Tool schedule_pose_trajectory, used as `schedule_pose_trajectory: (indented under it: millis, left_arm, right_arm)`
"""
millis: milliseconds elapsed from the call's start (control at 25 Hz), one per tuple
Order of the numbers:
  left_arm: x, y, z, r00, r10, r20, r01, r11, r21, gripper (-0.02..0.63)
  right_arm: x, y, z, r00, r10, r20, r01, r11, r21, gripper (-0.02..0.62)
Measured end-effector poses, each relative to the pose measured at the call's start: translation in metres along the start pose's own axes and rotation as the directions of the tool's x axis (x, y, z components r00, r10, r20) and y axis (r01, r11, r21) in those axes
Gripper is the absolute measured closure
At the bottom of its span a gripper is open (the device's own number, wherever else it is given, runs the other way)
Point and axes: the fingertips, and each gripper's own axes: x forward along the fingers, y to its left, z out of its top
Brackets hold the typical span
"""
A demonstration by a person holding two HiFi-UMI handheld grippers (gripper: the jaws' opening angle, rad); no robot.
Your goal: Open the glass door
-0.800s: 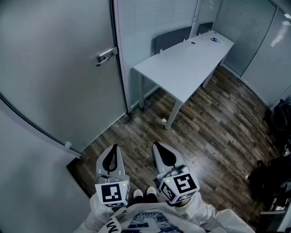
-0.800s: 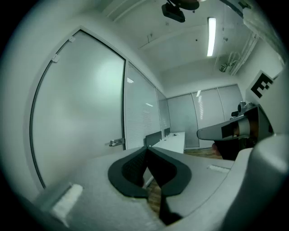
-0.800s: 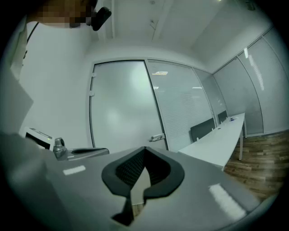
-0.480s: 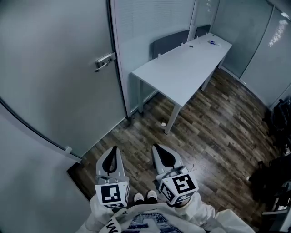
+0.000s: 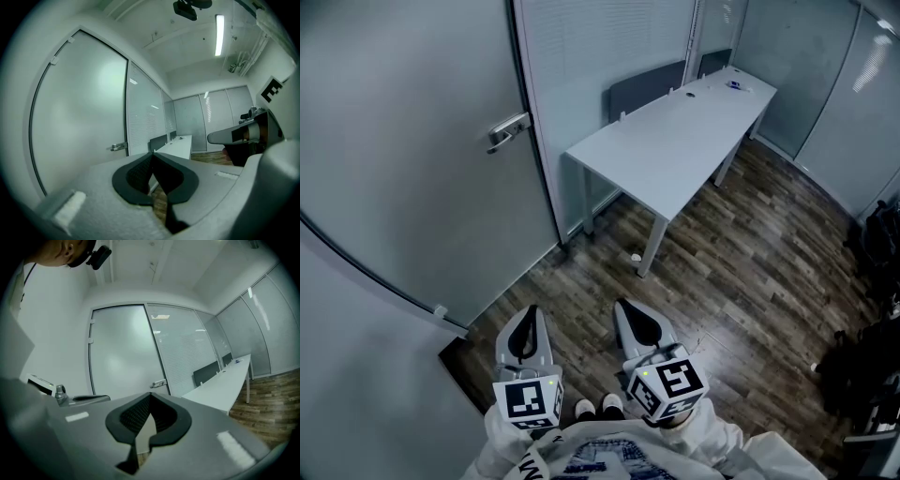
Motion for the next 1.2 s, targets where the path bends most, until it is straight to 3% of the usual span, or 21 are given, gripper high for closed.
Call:
schedule_pose_trajectory:
  millis: [520,840,1200]
  left_arm:
    - [0.013,-0.029,0.001,1.0,0.01,0.004,-0.01,0.999,0.035,0.603]
    - [0.057,-0.01,-0.007,1.0,0.0,-0.005,0.0,1.0,0.019,0.603]
    - [0.135,0.035,-0.019,1.0,0.001,-0.025,-0.001,1.0,-0.006,0.603]
  right_arm:
    - [-0.017,-0.046,0.004,1.0,-0.023,0.015,0.023,1.0,0.014,0.592]
    - [0.021,-0.06,0.002,0.999,-0.038,-0.01,0.038,0.999,-0.001,0.592]
    - [0.107,-0.08,-0.003,0.997,-0.05,-0.053,0.05,0.999,-0.003,0.592]
